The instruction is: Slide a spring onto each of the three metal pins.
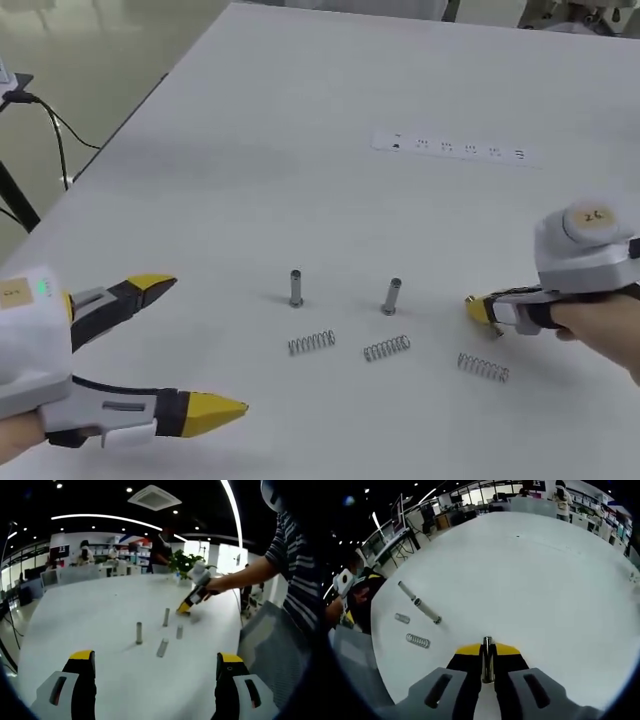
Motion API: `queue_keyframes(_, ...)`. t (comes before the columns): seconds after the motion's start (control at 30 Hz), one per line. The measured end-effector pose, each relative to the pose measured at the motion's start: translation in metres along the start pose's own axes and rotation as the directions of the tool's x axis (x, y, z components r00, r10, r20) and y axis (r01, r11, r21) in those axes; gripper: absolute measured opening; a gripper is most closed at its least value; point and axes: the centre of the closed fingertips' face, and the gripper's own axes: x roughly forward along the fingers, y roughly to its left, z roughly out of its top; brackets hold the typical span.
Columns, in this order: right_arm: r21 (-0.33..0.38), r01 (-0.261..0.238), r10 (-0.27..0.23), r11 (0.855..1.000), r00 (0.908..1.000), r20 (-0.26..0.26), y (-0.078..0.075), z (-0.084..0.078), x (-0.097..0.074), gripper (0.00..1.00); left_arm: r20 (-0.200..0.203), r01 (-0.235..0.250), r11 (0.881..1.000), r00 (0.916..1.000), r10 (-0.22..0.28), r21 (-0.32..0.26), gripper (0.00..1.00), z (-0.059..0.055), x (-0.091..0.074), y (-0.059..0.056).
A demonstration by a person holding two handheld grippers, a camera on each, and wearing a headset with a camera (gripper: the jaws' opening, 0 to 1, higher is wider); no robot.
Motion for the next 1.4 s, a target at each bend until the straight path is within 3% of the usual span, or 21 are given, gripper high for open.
queue_keyframes(0.33,-0.006,-0.005,0.006,1.000,0.9961,0.088,0.002,0.007,-0.013,0.05,-0.002,0.005,1.000,1.0000,-0.005,0.006,0.98,0.001,0.001,-0.002)
queue_keyframes(0.67,0.001,-0.003,0.003,1.000,0.9904,0.138,0.000,0.010,-0.019,0.05,0.001,0.001,1.000,1.0000,-0.001,0.010,0.98,0.003,0.000,-0.002)
queue_keyframes(0.97,-0.026,-0.005,0.009,1.000,0.9846,0.175,0.005,0.016,-0.022,0.05,-0.002,0.012,1.000,0.9999,-0.012,0.012,0.98,0.003,0.003,-0.005)
queue_keyframes(1.4,-0.045,0.002,0.008,0.999,0.9785,0.206,0.008,0.012,-0.027,0.05,-0.005,0.015,1.000,0.9999,-0.015,0.013,0.98,0.002,0.004,-0.006)
